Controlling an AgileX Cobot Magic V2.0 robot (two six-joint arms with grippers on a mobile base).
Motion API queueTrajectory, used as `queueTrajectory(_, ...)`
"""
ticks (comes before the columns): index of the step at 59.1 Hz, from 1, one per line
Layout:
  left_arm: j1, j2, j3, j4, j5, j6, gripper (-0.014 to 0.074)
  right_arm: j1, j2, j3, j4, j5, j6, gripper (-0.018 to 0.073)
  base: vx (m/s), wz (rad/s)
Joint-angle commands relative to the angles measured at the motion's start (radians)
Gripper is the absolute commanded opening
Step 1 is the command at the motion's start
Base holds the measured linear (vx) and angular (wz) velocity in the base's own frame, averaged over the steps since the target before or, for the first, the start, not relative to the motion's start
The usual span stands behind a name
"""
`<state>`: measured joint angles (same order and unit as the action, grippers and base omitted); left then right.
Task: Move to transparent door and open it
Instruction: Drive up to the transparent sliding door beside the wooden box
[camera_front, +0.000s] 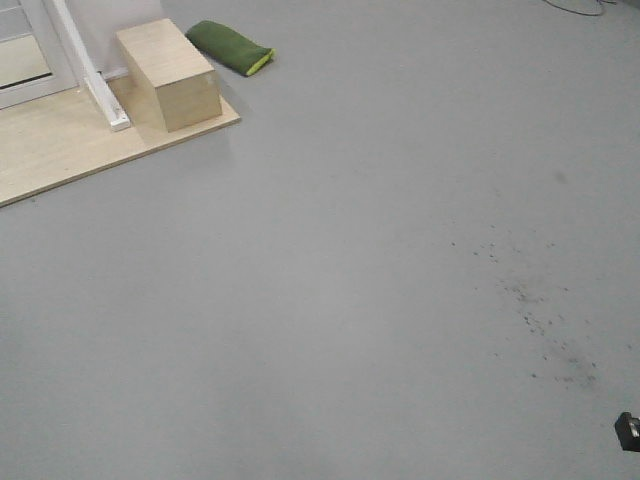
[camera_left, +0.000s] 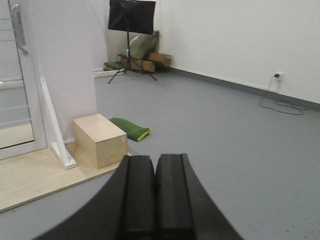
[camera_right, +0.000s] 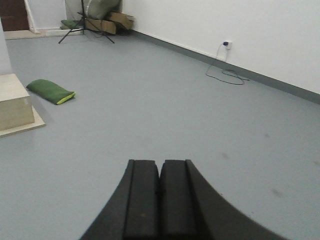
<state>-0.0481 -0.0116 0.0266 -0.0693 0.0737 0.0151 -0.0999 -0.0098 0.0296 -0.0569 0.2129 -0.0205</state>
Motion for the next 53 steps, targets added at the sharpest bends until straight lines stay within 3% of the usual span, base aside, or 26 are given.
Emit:
queueTrajectory(1,-0.005,-0.011,0.030,-0.010,-0.081,-0.007,-0.0006,0.001,-0.014,0.014,-0.004,-0.083,-0.002,-0.0008,0.57,0.47)
queueTrajectory(53,-0.005,-0.011,0.030,-0.010,-0.081,-0.007,-0.0006,0.001,-0.014,0.014,-0.004,-0.083,-0.002,-0.0008,0.58,0.54)
